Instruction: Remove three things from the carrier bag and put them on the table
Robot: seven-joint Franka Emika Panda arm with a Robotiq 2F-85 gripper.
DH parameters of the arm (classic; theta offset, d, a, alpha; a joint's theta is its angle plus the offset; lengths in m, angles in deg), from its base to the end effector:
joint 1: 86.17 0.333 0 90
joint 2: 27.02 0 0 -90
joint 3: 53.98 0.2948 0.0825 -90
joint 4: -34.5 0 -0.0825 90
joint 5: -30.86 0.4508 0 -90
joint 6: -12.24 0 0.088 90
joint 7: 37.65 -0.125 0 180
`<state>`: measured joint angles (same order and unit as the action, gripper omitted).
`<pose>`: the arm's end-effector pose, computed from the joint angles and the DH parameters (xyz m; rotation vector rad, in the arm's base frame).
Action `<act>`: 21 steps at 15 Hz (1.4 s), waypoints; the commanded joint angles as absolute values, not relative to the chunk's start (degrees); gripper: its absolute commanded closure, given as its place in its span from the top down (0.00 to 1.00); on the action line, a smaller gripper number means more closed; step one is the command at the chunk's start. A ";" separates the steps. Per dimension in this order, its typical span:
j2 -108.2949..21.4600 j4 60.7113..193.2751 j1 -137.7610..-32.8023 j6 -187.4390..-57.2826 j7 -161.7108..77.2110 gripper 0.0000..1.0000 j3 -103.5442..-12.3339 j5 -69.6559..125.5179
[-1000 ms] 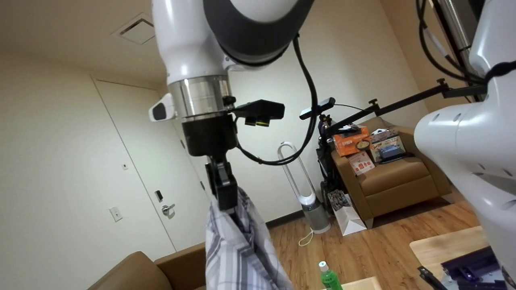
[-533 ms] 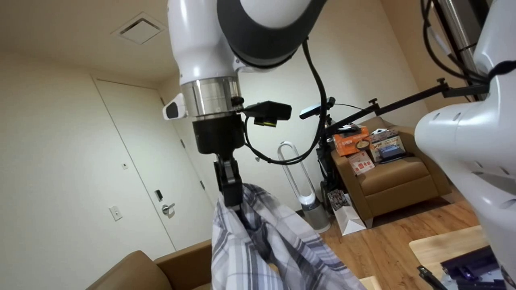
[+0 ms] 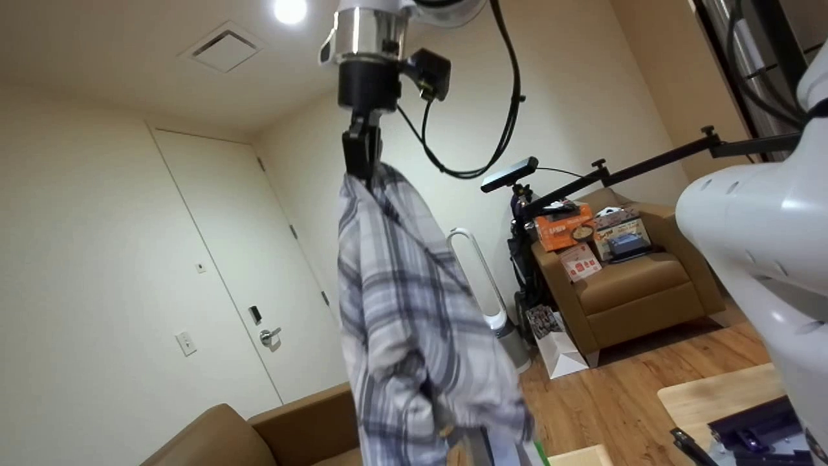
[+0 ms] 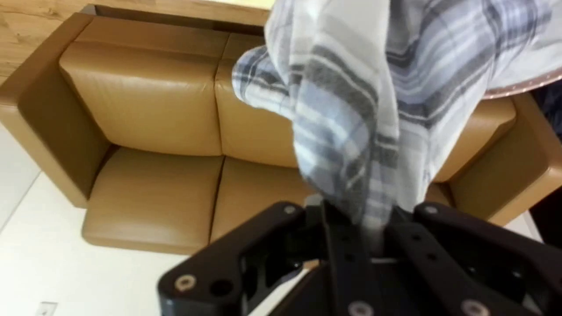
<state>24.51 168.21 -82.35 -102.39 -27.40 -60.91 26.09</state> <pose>0.3980 -0.0412 0.6625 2.9682 0.2314 0.8572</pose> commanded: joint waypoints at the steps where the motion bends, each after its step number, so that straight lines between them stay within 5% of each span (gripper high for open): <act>1: 27.71 163.06 -86.87 -100.80 -31.15 0.01 -61.95 27.42; 21: -3.25 184.26 -91.44 -130.56 -28.48 0.01 -65.64 28.04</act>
